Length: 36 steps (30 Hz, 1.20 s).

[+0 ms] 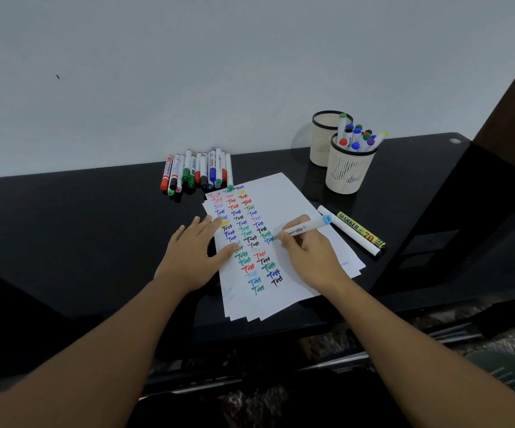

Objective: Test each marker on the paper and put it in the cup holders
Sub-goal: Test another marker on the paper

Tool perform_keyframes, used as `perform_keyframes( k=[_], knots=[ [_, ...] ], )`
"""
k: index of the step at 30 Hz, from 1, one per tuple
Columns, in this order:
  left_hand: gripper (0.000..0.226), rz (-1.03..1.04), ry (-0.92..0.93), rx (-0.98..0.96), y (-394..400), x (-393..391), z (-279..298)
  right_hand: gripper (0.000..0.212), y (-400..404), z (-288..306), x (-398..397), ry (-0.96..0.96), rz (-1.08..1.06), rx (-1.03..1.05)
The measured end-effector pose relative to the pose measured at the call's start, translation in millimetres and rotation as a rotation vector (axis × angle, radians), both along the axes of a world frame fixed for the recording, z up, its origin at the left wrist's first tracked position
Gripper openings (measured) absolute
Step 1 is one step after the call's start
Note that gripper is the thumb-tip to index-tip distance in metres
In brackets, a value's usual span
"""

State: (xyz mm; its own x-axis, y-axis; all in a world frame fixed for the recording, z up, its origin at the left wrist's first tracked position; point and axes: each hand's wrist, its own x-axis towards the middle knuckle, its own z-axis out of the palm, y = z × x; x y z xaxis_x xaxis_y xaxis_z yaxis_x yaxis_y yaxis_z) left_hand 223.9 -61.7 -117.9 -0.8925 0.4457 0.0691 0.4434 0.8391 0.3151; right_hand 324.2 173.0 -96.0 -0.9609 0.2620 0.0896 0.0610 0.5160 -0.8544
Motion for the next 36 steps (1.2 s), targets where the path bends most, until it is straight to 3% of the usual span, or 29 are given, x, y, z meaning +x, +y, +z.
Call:
perform_keyframes(
  k=[3, 7, 10, 13, 15, 18, 23, 26, 28, 30, 36],
  knots=[
    [0.062, -0.007, 0.005, 0.078, -0.8, 1.2, 0.1, 0.008, 0.1, -0.8, 0.0, 0.022, -0.020, 0.013],
    [0.051, 0.088, 0.090, 0.151, -3.9, 1.4, -2.5, 0.012, 2.4, -0.6, 4.3, 0.152, -0.048, -0.200],
    [0.036, 0.077, 0.169, 0.192, -5.1, -0.1, -6.3, 0.020, 4.4, -4.5, 6.1, 0.149, -0.006, -0.101],
    [0.027, 0.056, 0.206, 0.210, -6.5, -0.5, -7.7, 0.052, 4.1, -4.8, 3.1, 0.087, 0.101, 0.035],
    [0.025, 0.050, 0.224, 0.205, -5.9, 0.7, -7.7, 0.067, 3.9, -0.3, 1.7, -0.003, 0.146, -0.018],
    [0.025, 0.033, 0.251, 0.191, -5.2, 2.5, -6.3, 0.054, 4.1, 7.6, 0.5, -0.031, 0.166, -0.135],
    [0.026, -0.008, 0.237, 0.202, -5.1, 3.4, -4.1, 0.025, -1.8, 24.6, -13.0, 0.063, 0.016, -0.228],
    [0.028, -0.007, 0.228, 0.206, -5.1, 3.9, -4.2, 0.043, -4.3, 31.5, -23.3, -0.054, 0.148, 0.015],
    [0.029, -0.007, 0.227, 0.208, -5.0, 3.8, -4.6, 0.034, -5.3, 31.7, -30.0, -0.126, 0.226, 0.373],
    [0.029, -0.012, 0.233, 0.222, -5.0, 4.0, -4.7, 0.025, -4.7, 31.3, -34.6, -0.133, 0.260, 0.586],
    [0.028, -0.040, 0.256, 0.239, -5.8, 4.8, -4.7, 0.028, -3.7, 28.5, -40.2, -0.076, 0.268, 0.726]
  ],
)
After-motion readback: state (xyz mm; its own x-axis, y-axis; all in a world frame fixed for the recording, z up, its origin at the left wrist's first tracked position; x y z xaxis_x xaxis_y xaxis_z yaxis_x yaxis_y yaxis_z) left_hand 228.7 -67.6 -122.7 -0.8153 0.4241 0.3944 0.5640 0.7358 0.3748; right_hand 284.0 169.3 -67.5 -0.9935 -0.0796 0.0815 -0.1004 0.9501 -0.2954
